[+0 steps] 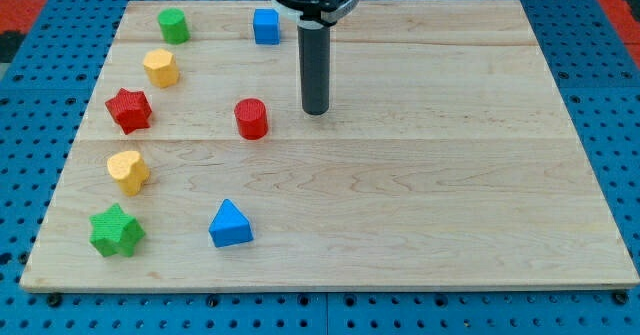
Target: Push the blue cube towards the top center
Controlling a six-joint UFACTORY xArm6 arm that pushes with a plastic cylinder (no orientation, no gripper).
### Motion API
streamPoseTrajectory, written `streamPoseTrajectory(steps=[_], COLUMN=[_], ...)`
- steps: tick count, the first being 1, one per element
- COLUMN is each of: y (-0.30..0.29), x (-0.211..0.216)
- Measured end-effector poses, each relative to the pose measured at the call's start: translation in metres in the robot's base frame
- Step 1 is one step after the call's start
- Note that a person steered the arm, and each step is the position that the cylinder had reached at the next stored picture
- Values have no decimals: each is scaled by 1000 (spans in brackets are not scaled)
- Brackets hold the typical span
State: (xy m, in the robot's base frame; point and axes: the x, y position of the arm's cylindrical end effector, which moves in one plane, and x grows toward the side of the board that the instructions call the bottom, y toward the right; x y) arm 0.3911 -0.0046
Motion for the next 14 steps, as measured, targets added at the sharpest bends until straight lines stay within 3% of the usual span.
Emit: streamPoseTrajectory(steps=[2,3,4,5,7,8,10,11,12,13,14], y=[40,41,12,-65,-178,-177,-60,-55,-105,-99,-34], x=[-10,-50,-84,-100,-101,-116,-124,-124,-132,-152,-153])
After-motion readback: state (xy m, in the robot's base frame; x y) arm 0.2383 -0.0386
